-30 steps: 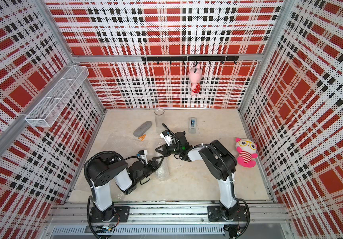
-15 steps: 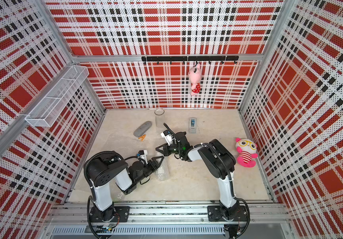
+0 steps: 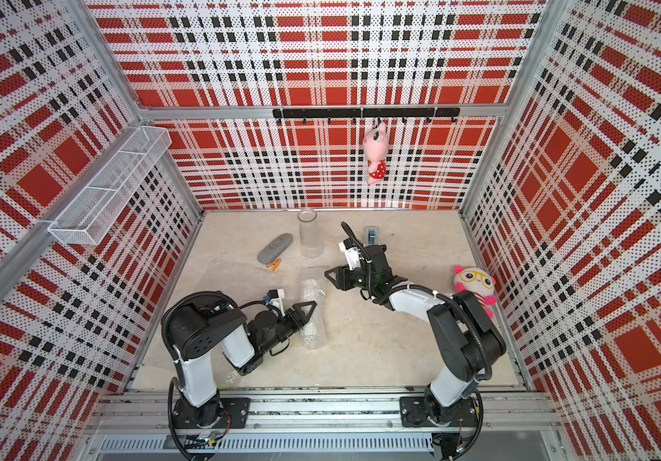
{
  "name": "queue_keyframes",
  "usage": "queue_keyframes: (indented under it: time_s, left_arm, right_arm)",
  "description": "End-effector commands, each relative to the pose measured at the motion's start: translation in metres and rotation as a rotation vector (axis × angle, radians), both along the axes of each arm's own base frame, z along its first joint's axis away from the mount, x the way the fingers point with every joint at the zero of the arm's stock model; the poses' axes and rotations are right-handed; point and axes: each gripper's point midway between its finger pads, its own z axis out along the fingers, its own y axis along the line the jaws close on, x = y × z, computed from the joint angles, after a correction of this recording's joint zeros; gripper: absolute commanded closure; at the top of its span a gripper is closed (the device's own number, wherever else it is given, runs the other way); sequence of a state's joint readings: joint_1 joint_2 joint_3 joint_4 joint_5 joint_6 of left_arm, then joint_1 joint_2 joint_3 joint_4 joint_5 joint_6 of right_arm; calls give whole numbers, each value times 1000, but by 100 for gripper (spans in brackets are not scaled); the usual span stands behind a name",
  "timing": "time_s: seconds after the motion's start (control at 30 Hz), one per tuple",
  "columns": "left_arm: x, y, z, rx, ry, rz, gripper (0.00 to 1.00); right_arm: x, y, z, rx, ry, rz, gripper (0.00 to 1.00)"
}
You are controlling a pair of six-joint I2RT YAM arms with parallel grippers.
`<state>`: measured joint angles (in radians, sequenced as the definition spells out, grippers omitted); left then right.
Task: Wrap vases in bubble wrap
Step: Stick the tape on the bubble wrap.
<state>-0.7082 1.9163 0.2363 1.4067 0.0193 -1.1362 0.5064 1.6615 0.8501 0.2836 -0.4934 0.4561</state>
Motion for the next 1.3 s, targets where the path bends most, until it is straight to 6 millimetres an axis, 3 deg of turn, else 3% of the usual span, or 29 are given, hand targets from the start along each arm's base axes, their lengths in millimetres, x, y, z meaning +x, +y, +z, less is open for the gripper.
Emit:
queue_keyframes:
  time_s: [0.0, 0.27, 0.63, 0.9, 1.03, 1.1, 1.17, 1.27]
  left_arm:
    - [-19, 9, -46, 144, 116, -34, 77]
    - [-19, 9, -46, 145, 115, -31, 76]
    - [-19, 9, -46, 146, 114, -31, 76]
    - [-19, 10, -46, 147, 115, -28, 76]
    - [-19, 11, -46, 146, 115, -27, 76]
    - [-19, 10, -46, 146, 115, -28, 76]
    - [-19, 10, -46, 148, 115, -29, 76]
    - [-19, 10, -46, 147, 114, -28, 76]
  right_arm:
    - [-19, -1, -41, -4, 146, 1, 52]
    - [-26, 24, -43, 111, 181, 65, 44]
    - [-23, 30, -46, 128, 175, 81, 46]
    - [-13, 42, -77, 146, 229, 84, 84]
    - [-14, 45, -70, 166, 219, 90, 98]
    - [-15, 43, -66, 153, 206, 89, 99]
    - [-15, 40, -63, 128, 191, 90, 94]
    - [-18, 30, -58, 105, 177, 81, 48]
